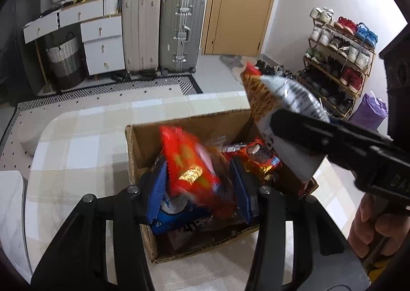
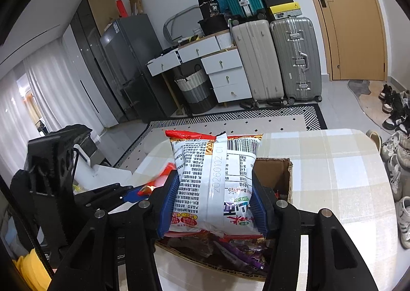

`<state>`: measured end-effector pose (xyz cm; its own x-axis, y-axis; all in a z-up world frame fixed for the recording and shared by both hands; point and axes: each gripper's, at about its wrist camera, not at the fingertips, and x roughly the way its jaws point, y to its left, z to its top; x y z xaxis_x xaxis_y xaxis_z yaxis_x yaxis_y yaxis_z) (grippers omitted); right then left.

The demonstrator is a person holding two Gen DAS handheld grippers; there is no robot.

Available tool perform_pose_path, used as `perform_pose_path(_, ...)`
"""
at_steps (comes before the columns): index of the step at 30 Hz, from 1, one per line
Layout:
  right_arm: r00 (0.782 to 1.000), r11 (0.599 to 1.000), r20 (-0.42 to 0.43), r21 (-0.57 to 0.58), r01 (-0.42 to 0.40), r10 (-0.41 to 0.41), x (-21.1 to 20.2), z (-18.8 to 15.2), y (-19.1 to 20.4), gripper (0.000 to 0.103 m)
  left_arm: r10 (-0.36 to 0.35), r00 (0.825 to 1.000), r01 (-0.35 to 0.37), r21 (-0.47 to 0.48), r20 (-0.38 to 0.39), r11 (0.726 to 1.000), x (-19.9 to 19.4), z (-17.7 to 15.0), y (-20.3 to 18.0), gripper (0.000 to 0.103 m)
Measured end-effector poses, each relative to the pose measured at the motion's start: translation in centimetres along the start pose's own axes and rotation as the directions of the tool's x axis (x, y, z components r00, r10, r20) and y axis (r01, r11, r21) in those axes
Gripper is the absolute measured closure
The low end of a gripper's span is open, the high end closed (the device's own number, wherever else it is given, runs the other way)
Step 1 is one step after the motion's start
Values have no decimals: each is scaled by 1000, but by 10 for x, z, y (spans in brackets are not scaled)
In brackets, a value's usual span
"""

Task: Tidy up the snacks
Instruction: 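Lower both packs into the box and open both grippers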

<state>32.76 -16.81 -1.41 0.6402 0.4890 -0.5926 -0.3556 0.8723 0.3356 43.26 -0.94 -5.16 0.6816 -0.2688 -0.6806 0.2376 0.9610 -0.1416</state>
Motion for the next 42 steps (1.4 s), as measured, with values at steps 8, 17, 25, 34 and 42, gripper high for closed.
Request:
perform_pose_path(8,999,1000,-30,4,23,-23,11,-1,-4,51,19,998,-18,-26,56,1000,-28,-7,13,42)
perform_pose_path(17,997,1000,-74,-16,27,-28,28,-9,2,51,20,995,-12,-86,96,996,-77,-27,29,27)
perform_pose_path(25,986,988,-106,-101,119,-130,40,-17,11,51,43,995,-36,-81,90,996,-101,-34,17,25)
perform_pose_path(34,983,983,-95,-110,145,-155,37,-20,10,48,38,994,-33,-57,100,998,-124,-37,3,24)
perform_pose_path(42,987,984,-66,-108,140,-148,16,-20,14,48,60,994,-55,-53,93,997,-145,-44,-6,24)
